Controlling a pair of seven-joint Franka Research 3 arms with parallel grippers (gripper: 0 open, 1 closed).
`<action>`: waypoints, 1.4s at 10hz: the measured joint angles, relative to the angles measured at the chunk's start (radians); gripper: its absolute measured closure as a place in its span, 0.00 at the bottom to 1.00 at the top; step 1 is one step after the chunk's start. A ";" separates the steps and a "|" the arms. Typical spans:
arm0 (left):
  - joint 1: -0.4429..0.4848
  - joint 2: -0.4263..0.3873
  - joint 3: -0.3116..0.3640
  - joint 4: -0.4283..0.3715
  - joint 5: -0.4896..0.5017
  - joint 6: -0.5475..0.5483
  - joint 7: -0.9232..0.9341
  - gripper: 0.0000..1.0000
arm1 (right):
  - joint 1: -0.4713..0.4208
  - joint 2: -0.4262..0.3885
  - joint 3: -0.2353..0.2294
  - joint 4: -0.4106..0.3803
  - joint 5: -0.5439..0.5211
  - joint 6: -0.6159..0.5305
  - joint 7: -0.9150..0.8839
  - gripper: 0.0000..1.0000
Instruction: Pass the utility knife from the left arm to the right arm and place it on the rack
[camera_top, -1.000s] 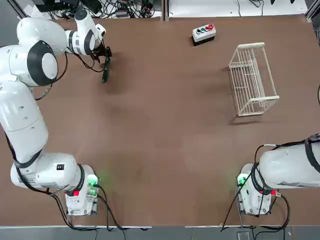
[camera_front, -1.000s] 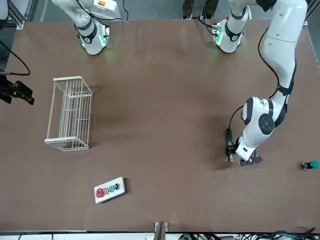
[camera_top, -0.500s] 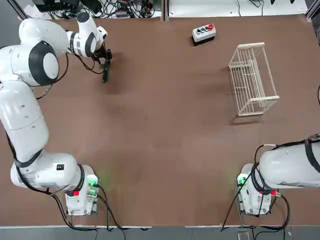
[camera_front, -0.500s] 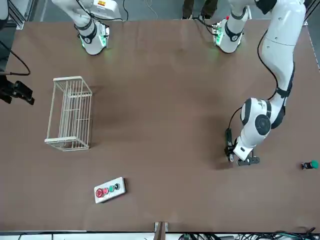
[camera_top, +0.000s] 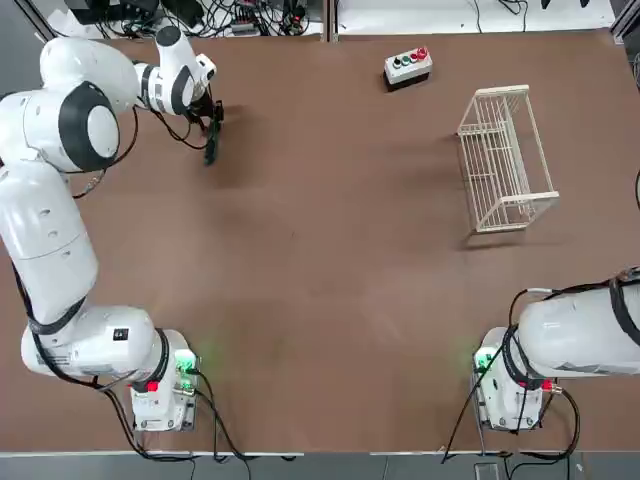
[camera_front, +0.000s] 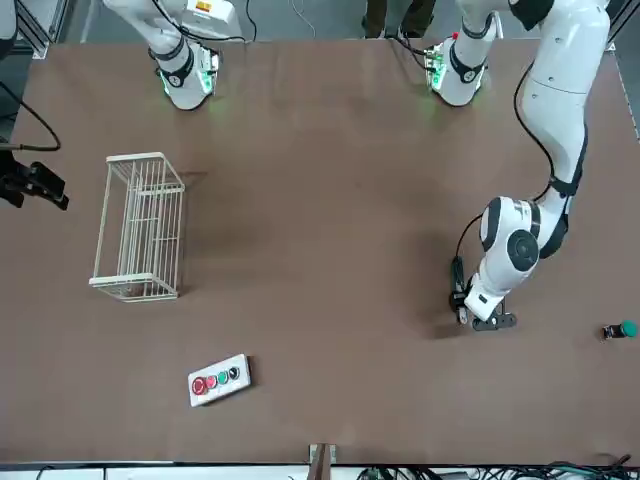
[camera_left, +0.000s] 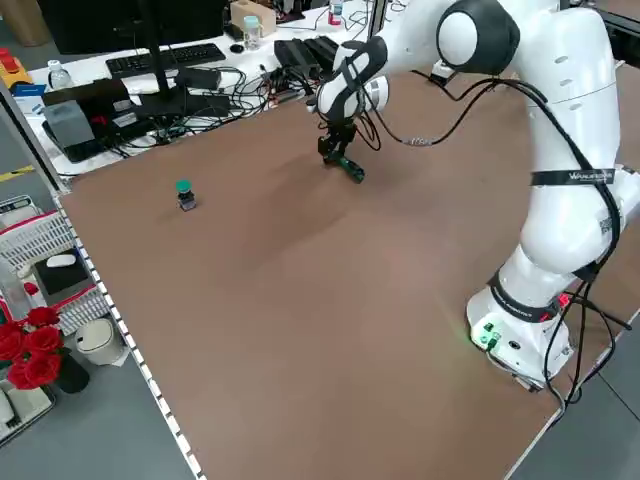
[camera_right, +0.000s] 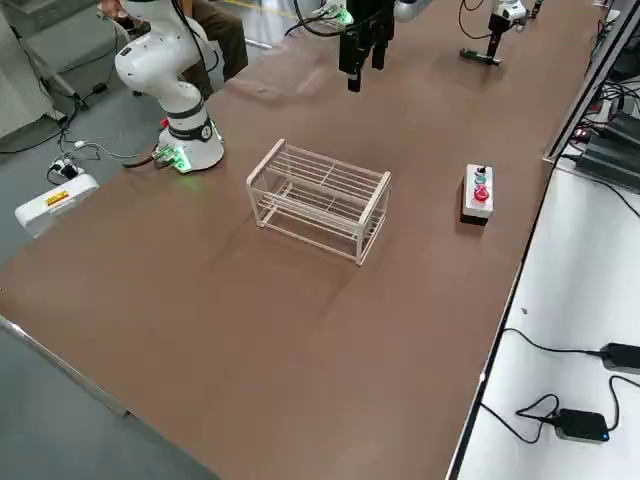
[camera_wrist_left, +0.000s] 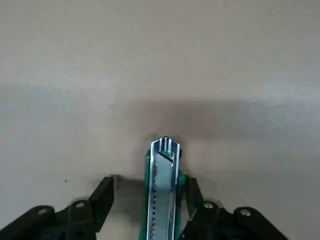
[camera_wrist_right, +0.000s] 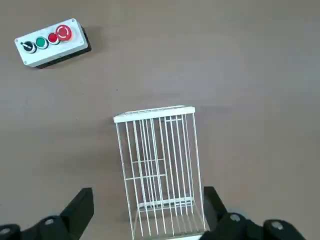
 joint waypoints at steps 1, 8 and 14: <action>-0.001 0.000 0.000 0.000 0.000 0.000 0.000 0.39 | 0.000 0.000 0.000 0.000 0.000 0.000 0.000 0.04; 0.001 0.002 -0.002 0.005 0.000 0.001 -0.007 0.66 | 0.001 0.000 0.000 0.000 0.000 0.001 0.000 0.00; 0.012 -0.082 -0.002 0.165 -0.178 -0.302 -0.131 0.66 | 0.021 -0.001 0.001 0.002 0.000 0.001 -0.001 0.00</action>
